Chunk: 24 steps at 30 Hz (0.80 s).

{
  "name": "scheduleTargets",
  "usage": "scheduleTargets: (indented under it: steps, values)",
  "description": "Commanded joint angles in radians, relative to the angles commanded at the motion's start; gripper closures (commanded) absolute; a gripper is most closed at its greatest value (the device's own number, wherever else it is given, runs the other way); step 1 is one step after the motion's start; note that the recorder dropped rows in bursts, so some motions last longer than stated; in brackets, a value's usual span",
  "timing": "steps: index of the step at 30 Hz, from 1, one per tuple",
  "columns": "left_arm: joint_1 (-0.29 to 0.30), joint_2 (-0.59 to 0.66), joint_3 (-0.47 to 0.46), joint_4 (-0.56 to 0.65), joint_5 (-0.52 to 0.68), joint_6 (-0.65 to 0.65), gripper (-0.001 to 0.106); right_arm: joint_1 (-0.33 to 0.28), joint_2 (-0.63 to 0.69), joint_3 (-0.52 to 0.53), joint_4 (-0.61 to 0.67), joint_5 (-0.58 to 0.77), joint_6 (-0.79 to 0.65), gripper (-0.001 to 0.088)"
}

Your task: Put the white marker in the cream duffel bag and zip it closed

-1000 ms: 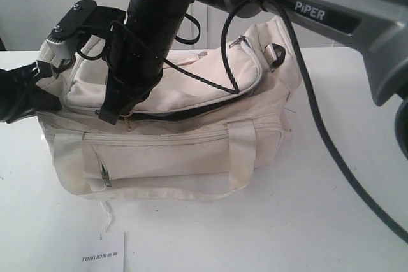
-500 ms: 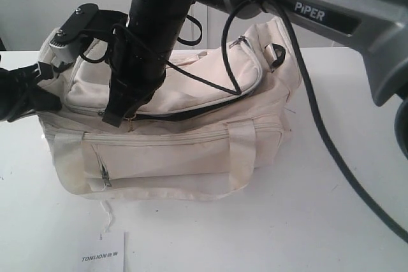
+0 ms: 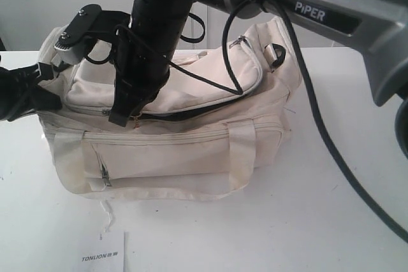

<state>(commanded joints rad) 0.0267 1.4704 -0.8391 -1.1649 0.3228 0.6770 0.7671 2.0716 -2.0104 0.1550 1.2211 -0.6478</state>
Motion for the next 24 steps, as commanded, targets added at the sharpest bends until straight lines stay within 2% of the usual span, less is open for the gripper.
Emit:
scheduleTargets:
  steps: [19,24]
  values:
    - [0.000,0.000,0.000,0.000,0.000,0.003,0.105,-0.001,-0.004,0.000,-0.021,0.000,0.045,0.0868]
    - [0.000,0.000,0.000,0.000,0.000,0.003,0.105,-0.005,-0.031,0.034,-0.021,0.000,0.045,0.0868]
